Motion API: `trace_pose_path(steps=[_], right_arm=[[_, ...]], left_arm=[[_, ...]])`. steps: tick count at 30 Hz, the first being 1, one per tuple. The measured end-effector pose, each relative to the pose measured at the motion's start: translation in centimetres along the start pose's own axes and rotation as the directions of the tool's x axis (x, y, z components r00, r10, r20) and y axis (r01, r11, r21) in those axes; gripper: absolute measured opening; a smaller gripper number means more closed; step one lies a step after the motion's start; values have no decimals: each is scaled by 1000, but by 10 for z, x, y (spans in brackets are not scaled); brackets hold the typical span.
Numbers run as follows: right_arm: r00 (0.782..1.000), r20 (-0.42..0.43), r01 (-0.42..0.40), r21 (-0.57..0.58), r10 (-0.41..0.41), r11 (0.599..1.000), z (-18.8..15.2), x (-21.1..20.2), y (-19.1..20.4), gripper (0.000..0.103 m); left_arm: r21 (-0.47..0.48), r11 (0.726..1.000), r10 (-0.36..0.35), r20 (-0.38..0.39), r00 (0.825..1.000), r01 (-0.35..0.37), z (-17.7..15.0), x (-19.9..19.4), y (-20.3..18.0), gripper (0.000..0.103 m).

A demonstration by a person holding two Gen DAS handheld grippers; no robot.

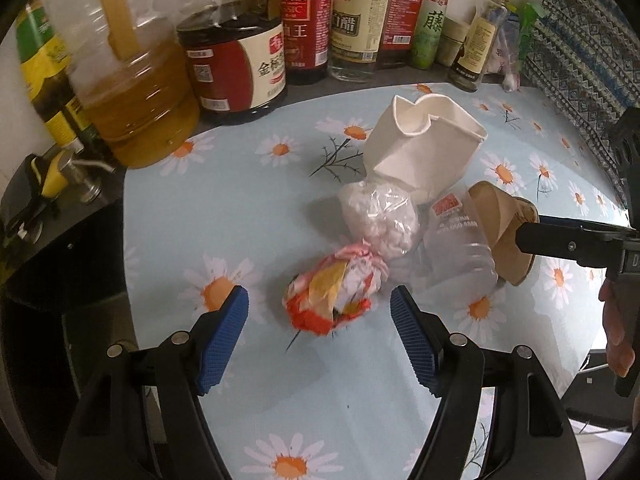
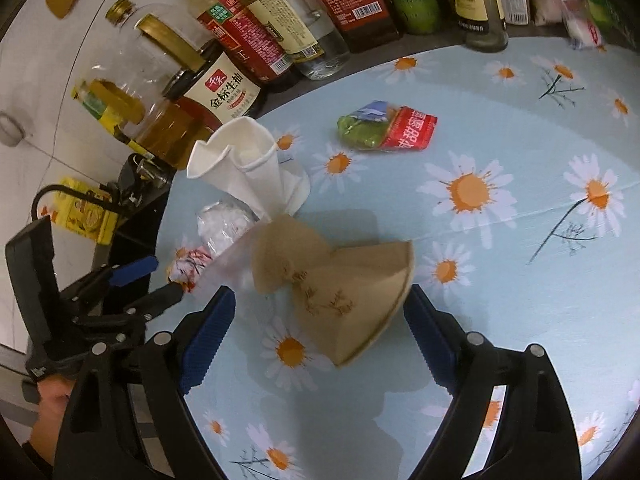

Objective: Collect trash
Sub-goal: 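Raise both tools back toward the remaining trash on the counter, then grasp the red-orange wrapper with the left tool while the right tool grasps the brown paper cone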

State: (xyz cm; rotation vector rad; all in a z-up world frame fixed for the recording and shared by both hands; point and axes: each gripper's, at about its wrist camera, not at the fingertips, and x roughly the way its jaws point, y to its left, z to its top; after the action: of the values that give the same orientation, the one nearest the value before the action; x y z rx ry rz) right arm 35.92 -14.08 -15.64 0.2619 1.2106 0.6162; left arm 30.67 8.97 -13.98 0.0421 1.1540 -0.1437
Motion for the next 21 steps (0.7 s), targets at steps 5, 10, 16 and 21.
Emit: trace_pose_path(steps=[5,10,16,21], right_arm=[[1000,7,13,34,-14,999,5,6,3,96],[1000,12,21,55,-22,998,10,13,3,94],[1000,-5,3,86,-3,996,13,14,0,75],[1000,-3,-14,93,15,996,11,12,-2,74]], left_arm=[[7,1000,-9,-14,1000,9,6,11,2,71],[24,1000,-14,-20,1000,15,9,20,3,71],[36,999,-24,-4,1000,24,12,22,4,71],[72,997,-28,1,1000,28,11,24,-2,57]])
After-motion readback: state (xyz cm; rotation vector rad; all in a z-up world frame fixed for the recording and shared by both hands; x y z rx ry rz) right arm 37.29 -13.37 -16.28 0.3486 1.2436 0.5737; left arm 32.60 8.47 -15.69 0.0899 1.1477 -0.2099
